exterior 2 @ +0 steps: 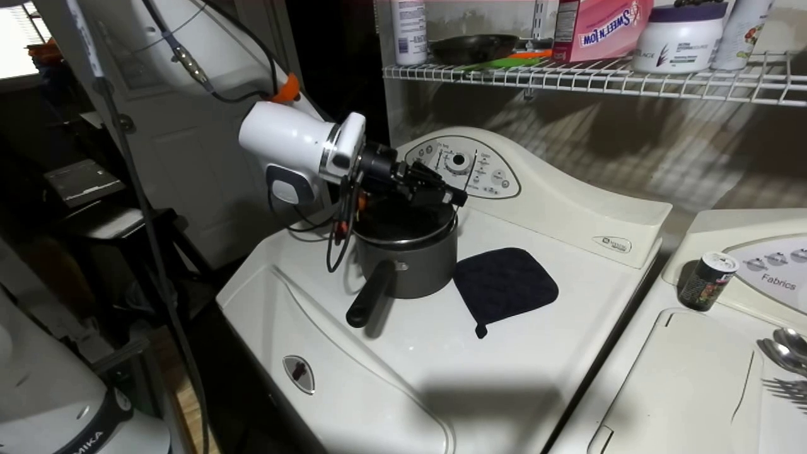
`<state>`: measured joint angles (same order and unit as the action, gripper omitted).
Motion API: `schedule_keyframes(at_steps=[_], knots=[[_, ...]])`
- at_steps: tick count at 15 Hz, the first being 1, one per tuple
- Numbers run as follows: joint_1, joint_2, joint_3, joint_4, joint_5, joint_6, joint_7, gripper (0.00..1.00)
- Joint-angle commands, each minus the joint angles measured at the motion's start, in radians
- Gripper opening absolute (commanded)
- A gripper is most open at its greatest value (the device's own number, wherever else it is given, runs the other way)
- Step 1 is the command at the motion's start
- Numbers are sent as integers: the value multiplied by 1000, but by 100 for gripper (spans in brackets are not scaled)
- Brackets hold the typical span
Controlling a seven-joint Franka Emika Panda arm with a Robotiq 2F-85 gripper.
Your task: Put the spoon in the pot
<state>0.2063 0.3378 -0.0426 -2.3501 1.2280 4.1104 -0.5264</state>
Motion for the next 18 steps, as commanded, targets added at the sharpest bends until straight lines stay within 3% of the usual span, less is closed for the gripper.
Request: schedule_keyframes(at_steps=[1,9,18], knots=[[-23,-1,16,40,61,-57,-70,2],[-10,0,1,70,120,-99,-113,6],[-10,9,1,93,154,-105,-136,3]])
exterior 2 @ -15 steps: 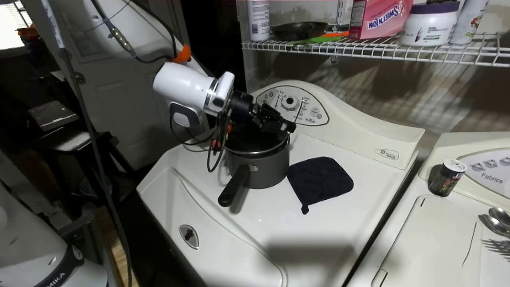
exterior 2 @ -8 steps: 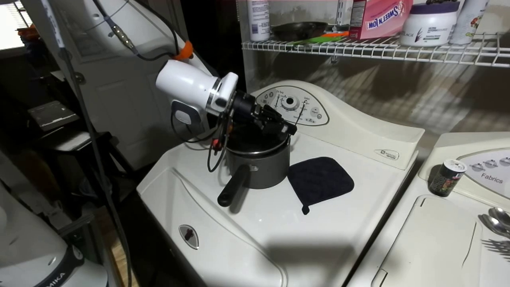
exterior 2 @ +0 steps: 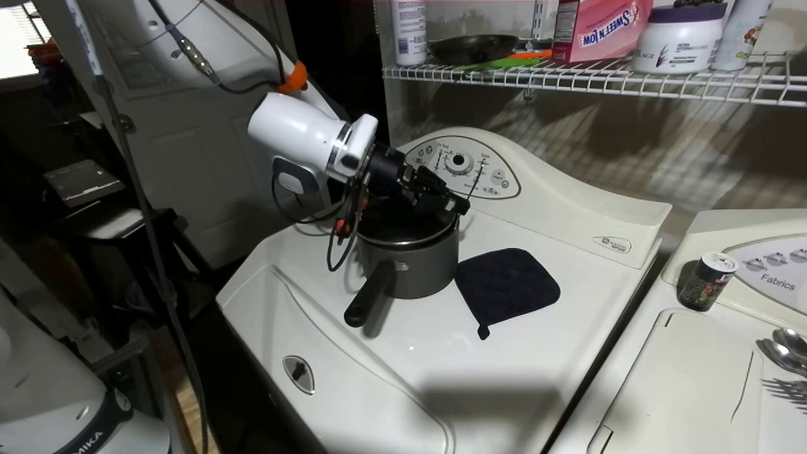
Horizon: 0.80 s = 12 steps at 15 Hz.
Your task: Put the spoon in the pot
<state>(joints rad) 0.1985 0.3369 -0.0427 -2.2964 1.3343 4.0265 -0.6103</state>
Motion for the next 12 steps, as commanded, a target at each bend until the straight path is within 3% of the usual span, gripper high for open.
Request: schedule_keyframes(at_steps=[1,8,11,12], knots=[[-2,10,2,40,49,-25,-53,5],[-4,11,0,59,89,-54,-89,7],[-4,13,0,65,98,-57,-97,23],[-4,13,0,67,102,-57,-100,21]])
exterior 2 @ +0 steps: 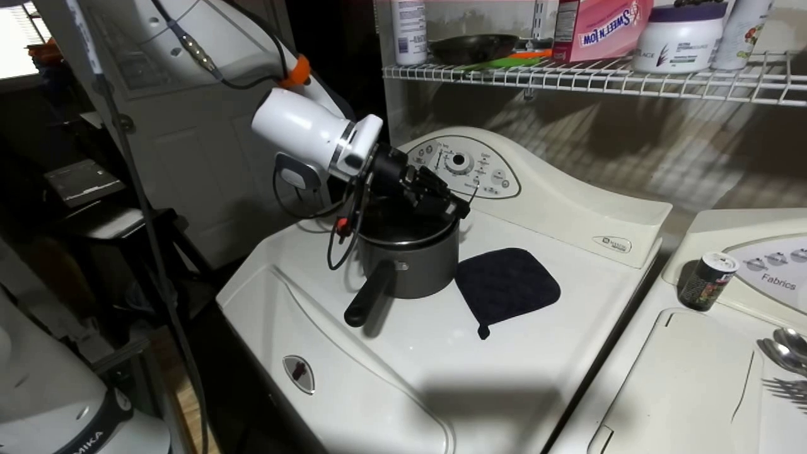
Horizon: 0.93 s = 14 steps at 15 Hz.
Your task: Put the spoon in the pot
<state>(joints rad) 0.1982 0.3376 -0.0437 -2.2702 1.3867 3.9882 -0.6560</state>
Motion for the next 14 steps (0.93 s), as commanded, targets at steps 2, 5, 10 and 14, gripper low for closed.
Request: schedule_keyframes(at_steps=[2,5,10,14], knots=[[-4,13,1,45,58,-19,-60,19],[-4,14,0,51,66,-19,-68,4],[-5,14,0,51,66,-18,-70,15],[-5,17,-2,52,63,-13,-68,4]])
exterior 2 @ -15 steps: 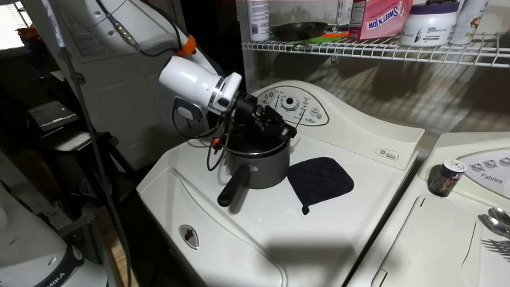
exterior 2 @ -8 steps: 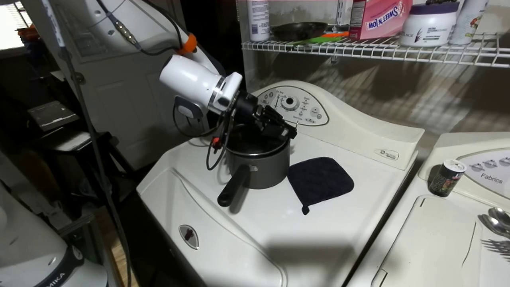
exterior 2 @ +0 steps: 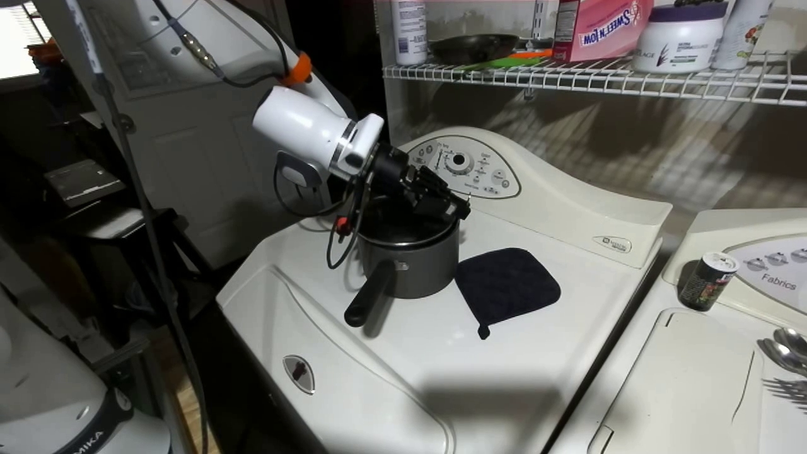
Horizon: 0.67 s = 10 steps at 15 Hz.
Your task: Put the spoon in the pot
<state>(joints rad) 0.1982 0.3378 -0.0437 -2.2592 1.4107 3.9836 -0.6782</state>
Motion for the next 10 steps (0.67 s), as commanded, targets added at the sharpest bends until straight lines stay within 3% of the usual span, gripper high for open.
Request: schedule_keyframes(at_steps=[1,3,4,5,10], knots=[[-5,17,-2,41,41,-10,-48,4],[-6,17,-2,41,43,-11,-51,37],[-6,17,-2,41,43,-11,-52,45],[-5,20,-4,42,38,-5,-45,7],[-5,22,-6,45,42,-6,-52,5]])
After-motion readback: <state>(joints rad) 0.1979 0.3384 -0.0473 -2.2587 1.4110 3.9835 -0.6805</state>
